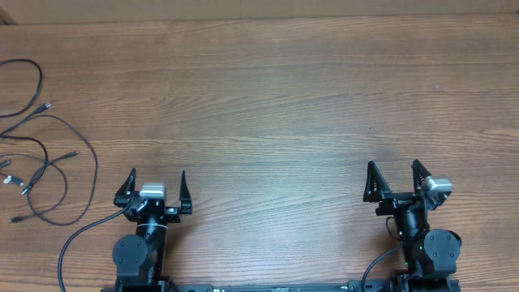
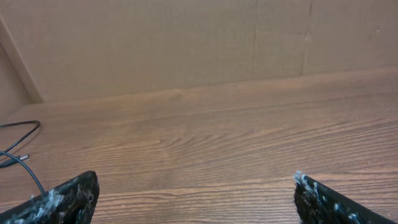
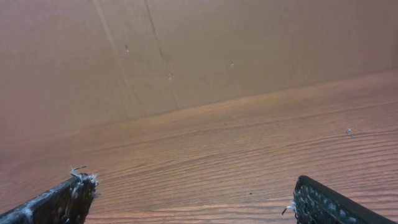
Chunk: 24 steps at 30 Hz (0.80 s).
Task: Untangle cables
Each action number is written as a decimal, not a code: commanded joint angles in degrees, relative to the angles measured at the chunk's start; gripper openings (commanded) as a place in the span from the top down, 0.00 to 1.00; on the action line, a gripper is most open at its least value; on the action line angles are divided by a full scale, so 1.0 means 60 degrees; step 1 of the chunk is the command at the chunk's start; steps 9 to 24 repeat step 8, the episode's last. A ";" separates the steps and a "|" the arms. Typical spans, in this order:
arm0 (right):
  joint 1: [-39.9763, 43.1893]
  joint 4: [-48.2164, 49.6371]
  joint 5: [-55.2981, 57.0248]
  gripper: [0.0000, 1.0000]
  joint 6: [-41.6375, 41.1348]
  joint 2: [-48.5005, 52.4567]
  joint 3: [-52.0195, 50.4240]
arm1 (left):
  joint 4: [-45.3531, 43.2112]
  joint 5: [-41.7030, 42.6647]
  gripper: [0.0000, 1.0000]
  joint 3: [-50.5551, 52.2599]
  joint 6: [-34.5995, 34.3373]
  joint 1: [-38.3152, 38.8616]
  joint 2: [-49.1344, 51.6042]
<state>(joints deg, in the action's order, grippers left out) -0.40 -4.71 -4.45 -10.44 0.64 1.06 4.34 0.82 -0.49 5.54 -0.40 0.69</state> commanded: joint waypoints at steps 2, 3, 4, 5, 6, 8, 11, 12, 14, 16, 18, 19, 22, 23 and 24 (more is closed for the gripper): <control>0.0025 0.0047 0.0058 0.00 0.0073 -0.0080 -0.0098 | 0.0018 0.0044 0.00 0.0033 -0.0066 -0.0018 -0.0073; 0.0025 0.0047 0.0058 0.00 0.0076 -0.0080 -0.0098 | 0.0018 0.0044 0.00 0.0033 -0.0066 -0.0018 -0.0073; 0.0025 0.0047 0.0058 0.00 0.0073 -0.0080 -0.0098 | 0.0018 0.0044 0.00 0.0033 -0.0066 -0.0018 -0.0073; 0.0025 0.0047 0.0058 0.00 0.0073 -0.0080 -0.0098 | 0.0018 0.0044 0.00 0.0033 -0.0066 -0.0018 -0.0073; 0.0025 0.0044 0.0058 0.00 0.0073 -0.0080 -0.0098 | 0.0018 0.0044 0.00 0.0033 -0.0066 -0.0018 -0.0073; 0.0025 0.0047 0.0058 0.00 0.0073 -0.0080 -0.0098 | 0.0018 0.0044 0.00 0.0033 -0.0066 -0.0018 -0.0073; 0.0025 0.0047 0.0058 0.00 0.0073 -0.0080 -0.0098 | 0.0018 0.0044 0.00 0.0033 -0.0066 -0.0018 -0.0073; 0.0025 0.0047 0.0058 0.00 0.0073 -0.0080 -0.0098 | 0.0018 0.0044 0.00 0.0033 -0.0066 -0.0018 -0.0073; 0.0025 0.0047 0.0058 0.00 0.0073 -0.0080 -0.0098 | 0.0018 0.0044 0.00 0.0033 -0.0066 -0.0018 -0.0073; 0.0025 0.0047 0.0058 0.00 0.0073 -0.0080 -0.0098 | 0.0018 0.0044 0.00 0.0033 -0.0066 -0.0018 -0.0073; 0.0025 0.0047 0.0058 0.00 0.0073 -0.0080 -0.0098 | 0.0018 0.0044 0.00 0.0033 -0.0066 -0.0018 -0.0073; 0.0025 0.0047 0.0058 0.00 0.0073 -0.0080 -0.0098 | 0.0018 0.0044 0.00 0.0033 -0.0066 -0.0018 -0.0073; 0.0025 0.0047 0.0058 0.00 0.0073 -0.0080 -0.0098 | 0.0018 0.0044 0.00 0.0033 -0.0066 -0.0018 -0.0073; 0.0025 0.0047 0.0058 0.00 0.0073 -0.0080 -0.0098 | 0.0018 0.0044 0.00 0.0033 -0.0066 -0.0018 -0.0073; 0.0025 0.0047 0.0058 0.00 0.0073 -0.0080 -0.0098 | 0.0018 0.0044 0.00 0.0033 -0.0066 -0.0018 -0.0073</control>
